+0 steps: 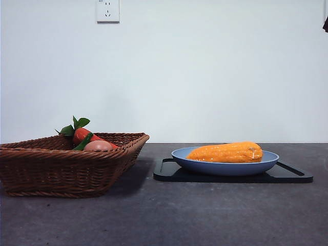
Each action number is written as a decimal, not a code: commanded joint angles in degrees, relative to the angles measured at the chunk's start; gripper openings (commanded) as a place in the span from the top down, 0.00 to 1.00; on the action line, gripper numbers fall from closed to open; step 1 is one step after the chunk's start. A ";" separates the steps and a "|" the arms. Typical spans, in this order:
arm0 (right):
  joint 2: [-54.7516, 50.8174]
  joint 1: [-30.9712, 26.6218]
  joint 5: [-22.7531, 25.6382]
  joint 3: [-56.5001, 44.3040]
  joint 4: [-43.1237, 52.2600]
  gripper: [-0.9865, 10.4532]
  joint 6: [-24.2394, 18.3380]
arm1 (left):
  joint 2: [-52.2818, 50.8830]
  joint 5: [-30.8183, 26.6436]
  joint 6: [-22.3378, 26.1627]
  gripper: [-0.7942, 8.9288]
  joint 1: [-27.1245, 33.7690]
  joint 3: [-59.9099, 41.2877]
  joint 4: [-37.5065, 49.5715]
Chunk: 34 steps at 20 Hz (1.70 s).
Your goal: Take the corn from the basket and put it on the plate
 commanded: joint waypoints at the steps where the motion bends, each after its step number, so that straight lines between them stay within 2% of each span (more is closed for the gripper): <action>1: 0.42 0.15 -0.17 0.90 0.37 0.91 -0.48 | -7.56 0.26 0.55 0.91 5.29 -8.50 5.35; 4: 0.42 0.13 -0.15 0.90 0.37 0.91 -0.48 | -17.84 0.26 0.50 0.91 11.58 -20.65 10.80; 7: 0.42 0.13 -0.15 0.90 0.37 0.91 -0.48 | -26.91 0.24 -0.22 0.91 14.91 -32.72 16.17; 12: 0.42 0.15 -0.17 0.90 0.37 0.91 -0.48 | -39.30 0.22 -0.79 0.91 17.16 -50.86 23.74; 18: 0.42 0.13 -0.17 0.90 0.39 0.91 -0.48 | -53.11 0.17 -0.90 0.91 17.31 -67.14 23.96; 21: 0.42 0.13 -0.17 0.90 0.39 0.91 -0.50 | -57.68 -0.68 -1.99 0.91 17.31 -71.45 23.74; 27: 0.42 0.13 -0.17 0.90 0.46 0.91 -0.48 | -63.89 -0.79 -3.10 0.91 17.38 -73.50 14.91; 30: 0.42 0.15 -0.17 0.90 0.81 0.91 -0.48 | -63.76 -0.79 -5.44 0.91 17.57 -74.47 13.07; 34: 0.42 0.13 -0.17 0.90 1.20 0.91 -0.48 | -63.65 -0.72 -6.23 0.91 17.57 -74.47 12.20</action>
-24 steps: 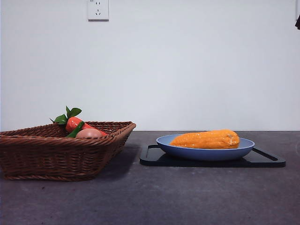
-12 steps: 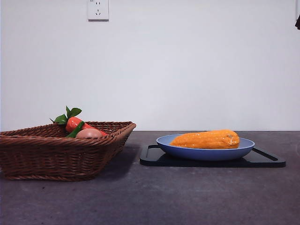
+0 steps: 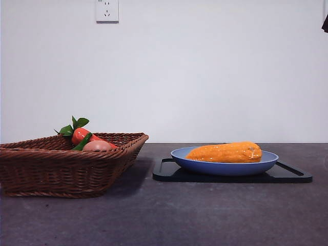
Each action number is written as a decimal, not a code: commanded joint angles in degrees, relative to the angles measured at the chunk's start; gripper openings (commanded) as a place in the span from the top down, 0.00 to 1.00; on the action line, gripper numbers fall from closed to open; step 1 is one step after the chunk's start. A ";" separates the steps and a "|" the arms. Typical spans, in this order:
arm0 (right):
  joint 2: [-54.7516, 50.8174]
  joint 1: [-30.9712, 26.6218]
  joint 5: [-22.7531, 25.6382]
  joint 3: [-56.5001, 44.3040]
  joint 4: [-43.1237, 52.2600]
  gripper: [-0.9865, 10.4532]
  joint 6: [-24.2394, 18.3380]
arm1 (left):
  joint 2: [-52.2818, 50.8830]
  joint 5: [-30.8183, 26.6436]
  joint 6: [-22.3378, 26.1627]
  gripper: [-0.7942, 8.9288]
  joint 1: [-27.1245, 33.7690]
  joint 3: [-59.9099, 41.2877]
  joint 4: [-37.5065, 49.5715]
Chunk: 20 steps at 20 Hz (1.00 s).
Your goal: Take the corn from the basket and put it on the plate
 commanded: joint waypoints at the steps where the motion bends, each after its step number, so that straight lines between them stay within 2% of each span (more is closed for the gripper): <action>1: 0.42 0.13 -0.17 0.90 0.92 0.91 -0.48 | -0.02 0.02 -0.87 0.91 0.17 -1.62 0.37; 15: 0.42 0.15 -0.17 0.90 9.57 0.91 -0.52 | -0.02 0.02 -0.87 0.91 0.17 -1.62 0.48; 17: -0.35 -0.35 0.17 0.90 12.96 0.91 -1.73 | -0.02 0.02 -0.87 0.91 0.17 -1.62 0.48; 18: -1.40 -1.07 1.11 0.85 13.94 0.91 -3.80 | -0.02 0.02 -0.87 0.91 0.17 -1.62 0.48; 20: -4.76 -2.40 5.49 0.31 17.68 0.91 -6.69 | -0.02 0.02 -0.87 0.91 0.17 -1.62 0.48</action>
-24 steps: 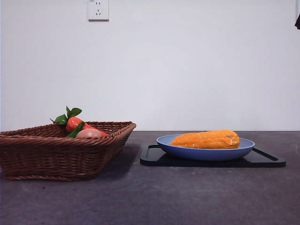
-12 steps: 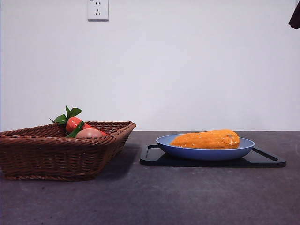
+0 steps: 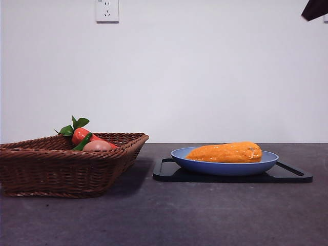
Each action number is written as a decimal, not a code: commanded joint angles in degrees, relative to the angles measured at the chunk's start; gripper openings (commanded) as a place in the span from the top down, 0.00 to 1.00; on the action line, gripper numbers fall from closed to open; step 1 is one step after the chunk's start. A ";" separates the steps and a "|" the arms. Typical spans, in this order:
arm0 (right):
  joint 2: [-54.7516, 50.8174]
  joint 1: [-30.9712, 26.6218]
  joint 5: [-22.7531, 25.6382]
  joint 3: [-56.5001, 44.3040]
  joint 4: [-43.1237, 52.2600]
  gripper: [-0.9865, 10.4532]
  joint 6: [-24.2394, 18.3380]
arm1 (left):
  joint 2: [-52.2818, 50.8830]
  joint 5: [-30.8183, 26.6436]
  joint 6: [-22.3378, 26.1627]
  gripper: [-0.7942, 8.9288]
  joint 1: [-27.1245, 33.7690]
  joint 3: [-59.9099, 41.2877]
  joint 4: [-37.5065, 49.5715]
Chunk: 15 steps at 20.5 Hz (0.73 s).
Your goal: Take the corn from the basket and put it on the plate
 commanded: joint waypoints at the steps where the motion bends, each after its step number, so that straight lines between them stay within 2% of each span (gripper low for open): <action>1: -4.35 -1.36 4.39 -0.57 6.38 0.91 -3.63 | -0.02 0.00 -0.44 0.91 0.17 -1.62 0.44; 5: -15.65 -6.45 5.18 -10.51 23.23 0.91 -0.83 | -0.02 0.00 -0.44 0.91 0.17 -1.62 0.46; 8: -25.51 -9.38 11.63 -22.16 33.62 0.91 0.48 | -0.02 0.00 -0.44 0.91 0.17 -1.62 0.44; 11: -32.24 -9.84 18.43 -31.04 38.82 0.91 1.38 | -0.02 0.00 -0.44 0.91 0.17 -1.62 0.44; 15: -39.23 -9.81 21.16 -39.87 43.56 0.91 2.27 | -0.02 0.00 -0.44 0.91 0.17 -1.62 0.44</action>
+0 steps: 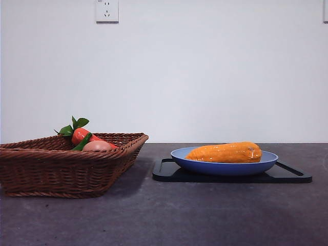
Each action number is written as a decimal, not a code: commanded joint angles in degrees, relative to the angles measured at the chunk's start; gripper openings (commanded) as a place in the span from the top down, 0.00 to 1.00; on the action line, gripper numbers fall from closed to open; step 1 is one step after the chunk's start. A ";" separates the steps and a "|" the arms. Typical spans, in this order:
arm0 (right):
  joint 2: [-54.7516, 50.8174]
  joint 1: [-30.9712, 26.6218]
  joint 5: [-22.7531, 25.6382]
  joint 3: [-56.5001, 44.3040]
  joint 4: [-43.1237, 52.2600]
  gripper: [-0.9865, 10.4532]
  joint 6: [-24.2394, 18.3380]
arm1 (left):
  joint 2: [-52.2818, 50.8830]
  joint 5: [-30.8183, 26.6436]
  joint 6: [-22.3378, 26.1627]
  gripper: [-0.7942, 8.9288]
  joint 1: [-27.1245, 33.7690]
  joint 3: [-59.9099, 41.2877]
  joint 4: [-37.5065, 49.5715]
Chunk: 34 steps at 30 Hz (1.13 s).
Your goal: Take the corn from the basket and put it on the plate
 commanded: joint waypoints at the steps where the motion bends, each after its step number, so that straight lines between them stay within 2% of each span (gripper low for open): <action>1: -4.26 -0.13 0.87 -5.40 2.99 0.91 1.53 | -0.02 0.00 -0.44 0.91 0.17 -1.62 0.44; 9: -13.94 -0.11 0.92 -16.52 3.74 0.91 1.53 | -0.02 0.00 -0.44 0.91 0.17 -1.62 0.44; 17: -17.22 -0.11 0.92 -22.62 3.67 0.91 2.93 | -0.02 0.00 -0.44 0.91 0.17 -1.62 0.44; 26: -17.22 0.00 0.90 -23.39 -1.86 0.91 2.93 | -0.02 0.00 -0.44 0.91 0.17 -1.62 0.46; 34: -17.22 0.00 0.90 -23.39 0.33 0.91 2.95 | -0.02 0.00 -0.44 0.91 0.17 -1.62 0.46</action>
